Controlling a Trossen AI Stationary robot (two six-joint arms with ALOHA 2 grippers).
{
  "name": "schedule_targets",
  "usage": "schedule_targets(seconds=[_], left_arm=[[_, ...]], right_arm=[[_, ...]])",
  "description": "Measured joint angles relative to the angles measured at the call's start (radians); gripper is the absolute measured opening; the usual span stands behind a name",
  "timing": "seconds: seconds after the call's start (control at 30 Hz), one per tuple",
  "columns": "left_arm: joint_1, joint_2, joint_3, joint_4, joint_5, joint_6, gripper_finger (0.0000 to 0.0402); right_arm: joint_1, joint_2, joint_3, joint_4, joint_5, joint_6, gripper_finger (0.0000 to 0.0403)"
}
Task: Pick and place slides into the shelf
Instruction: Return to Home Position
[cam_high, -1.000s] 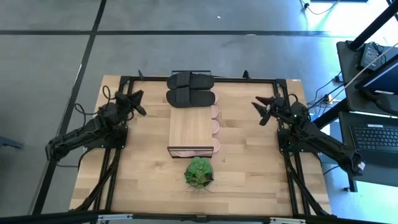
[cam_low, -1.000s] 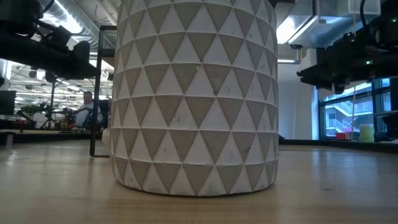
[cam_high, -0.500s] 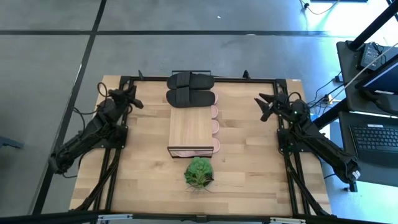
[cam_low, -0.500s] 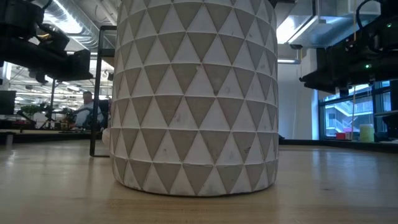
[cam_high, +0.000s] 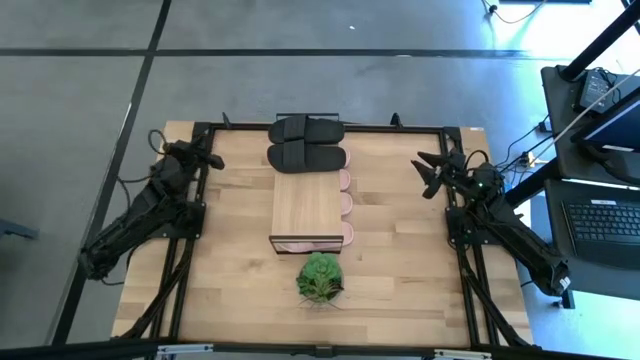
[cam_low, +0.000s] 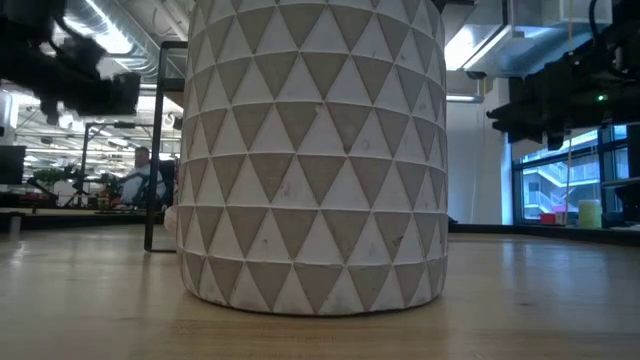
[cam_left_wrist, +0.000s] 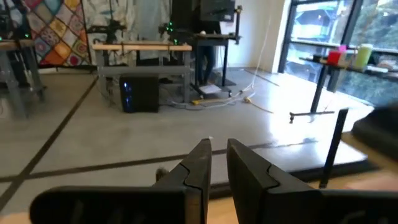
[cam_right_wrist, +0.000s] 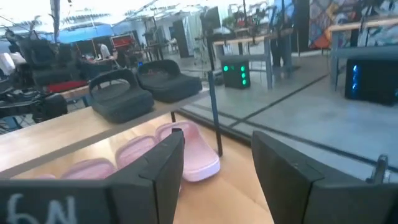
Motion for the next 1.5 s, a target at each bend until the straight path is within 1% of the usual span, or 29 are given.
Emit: schedule_targets(seconds=[0.13, 0.2, 0.27, 0.37, 0.43, 0.57, 0.8, 0.87, 1.23, 1.5], left_arm=[[-0.003, 0.0, 0.128, -0.098, 0.006, 0.025, 0.0045], [-0.003, 0.0, 0.155, -0.12, 0.013, -0.002, 0.0045], [-0.003, 0.0, 0.158, -0.145, 0.044, -0.025, 0.0045], [-0.003, 0.0, 0.134, -0.144, 0.09, -0.053, 0.0045], [-0.003, 0.0, 0.108, -0.141, 0.096, -0.057, 0.0045], [-0.003, 0.0, 0.036, -0.055, 0.119, -0.072, 0.0045], [-0.003, 0.001, -0.07, 0.058, 0.112, -0.09, 0.0045], [-0.003, 0.0, -0.072, 0.081, 0.112, -0.077, 0.0045], [-0.003, 0.0, -0.074, 0.074, 0.104, 0.053, 0.0045], [-0.003, 0.0, -0.074, 0.074, 0.103, 0.056, 0.0045]], right_arm=[[0.001, 0.0, 0.002, -0.001, 0.0, 0.004, 0.0188], [0.001, 0.0, 0.002, -0.005, 0.003, 0.001, 0.0188], [0.001, 0.0, 0.002, -0.005, 0.006, -0.001, 0.0188], [0.001, 0.0, 0.002, -0.005, 0.007, 0.0, 0.0188], [0.001, 0.0, 0.002, -0.005, 0.007, 0.003, 0.0188], [0.001, 0.0, 0.002, -0.005, 0.007, 0.005, 0.0188], [0.001, 0.0, 0.002, -0.005, 0.007, 0.004, 0.0188], [0.001, 0.0, 0.002, -0.004, 0.007, 0.004, 0.0188], [0.001, 0.0, 0.001, -0.004, 0.008, 0.005, 0.0188], [0.001, 0.0, 0.001, -0.004, 0.007, 0.003, 0.0188]])
